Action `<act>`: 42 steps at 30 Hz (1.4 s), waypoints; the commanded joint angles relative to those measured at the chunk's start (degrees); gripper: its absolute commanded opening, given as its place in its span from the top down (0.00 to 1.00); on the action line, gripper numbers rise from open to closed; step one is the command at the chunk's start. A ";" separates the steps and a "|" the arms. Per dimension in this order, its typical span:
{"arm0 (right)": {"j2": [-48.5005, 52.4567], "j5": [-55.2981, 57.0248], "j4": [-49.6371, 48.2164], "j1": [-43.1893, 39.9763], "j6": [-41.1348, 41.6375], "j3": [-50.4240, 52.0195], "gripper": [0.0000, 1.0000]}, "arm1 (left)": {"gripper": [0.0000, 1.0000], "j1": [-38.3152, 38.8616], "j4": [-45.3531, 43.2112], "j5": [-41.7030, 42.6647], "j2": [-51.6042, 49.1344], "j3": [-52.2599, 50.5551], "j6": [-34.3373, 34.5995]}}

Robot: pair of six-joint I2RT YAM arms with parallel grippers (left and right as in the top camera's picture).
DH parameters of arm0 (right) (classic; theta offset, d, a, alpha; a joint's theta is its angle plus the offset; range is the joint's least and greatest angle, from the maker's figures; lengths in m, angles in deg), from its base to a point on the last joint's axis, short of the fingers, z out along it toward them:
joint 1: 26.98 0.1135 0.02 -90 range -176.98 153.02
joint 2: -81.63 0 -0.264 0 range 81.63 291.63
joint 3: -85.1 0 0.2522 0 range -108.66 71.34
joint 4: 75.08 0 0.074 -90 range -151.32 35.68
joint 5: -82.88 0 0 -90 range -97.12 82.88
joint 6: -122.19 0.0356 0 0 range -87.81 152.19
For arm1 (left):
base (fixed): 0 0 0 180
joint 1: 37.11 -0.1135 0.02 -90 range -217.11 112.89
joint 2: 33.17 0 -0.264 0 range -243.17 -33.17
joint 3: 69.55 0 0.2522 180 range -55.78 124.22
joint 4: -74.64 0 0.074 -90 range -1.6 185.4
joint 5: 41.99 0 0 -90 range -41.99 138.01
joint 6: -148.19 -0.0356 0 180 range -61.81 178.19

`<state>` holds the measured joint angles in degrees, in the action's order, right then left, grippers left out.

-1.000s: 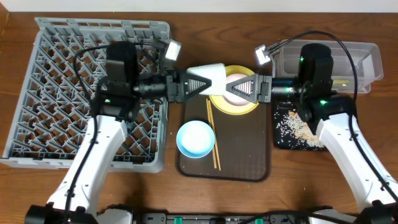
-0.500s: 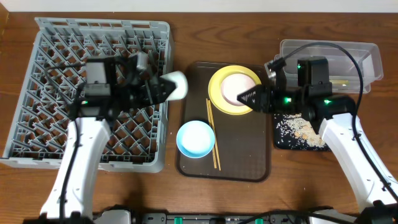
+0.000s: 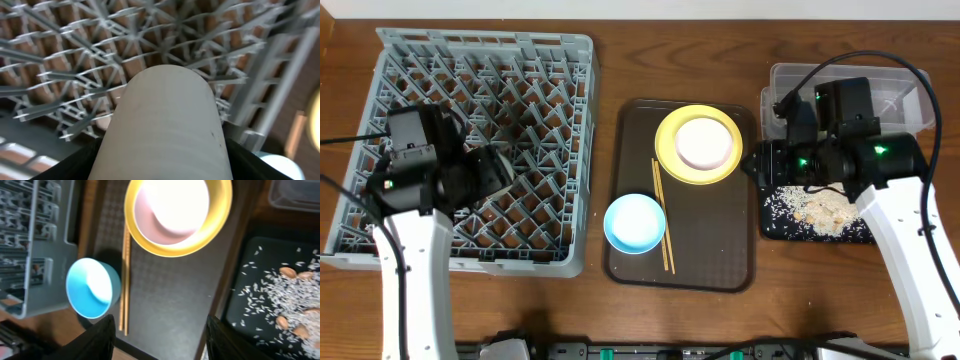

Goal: Sort waste into correct bins and load items into the dishwasher
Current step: 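Release with the right gripper, move the bowl over the dish rack, then lower the pink bowl into the rack and open the left gripper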

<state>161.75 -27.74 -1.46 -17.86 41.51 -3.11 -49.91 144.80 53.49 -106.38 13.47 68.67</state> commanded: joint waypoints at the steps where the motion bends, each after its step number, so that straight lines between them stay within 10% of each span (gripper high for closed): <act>1: -0.35 2.23 0.24 -0.55 -1.77 -0.70 0.44 | 0.68 -0.33 -0.09 -3.85 -2.97 0.13 -0.61; 42: -0.35 2.43 1.77 -0.48 -2.80 -0.70 0.42 | 0.75 -0.33 4.04 -5.29 -10.32 -2.82 -0.35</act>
<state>161.77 -25.49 0.13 -17.86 39.33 -3.11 -50.00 148.60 49.10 -115.62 12.22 68.63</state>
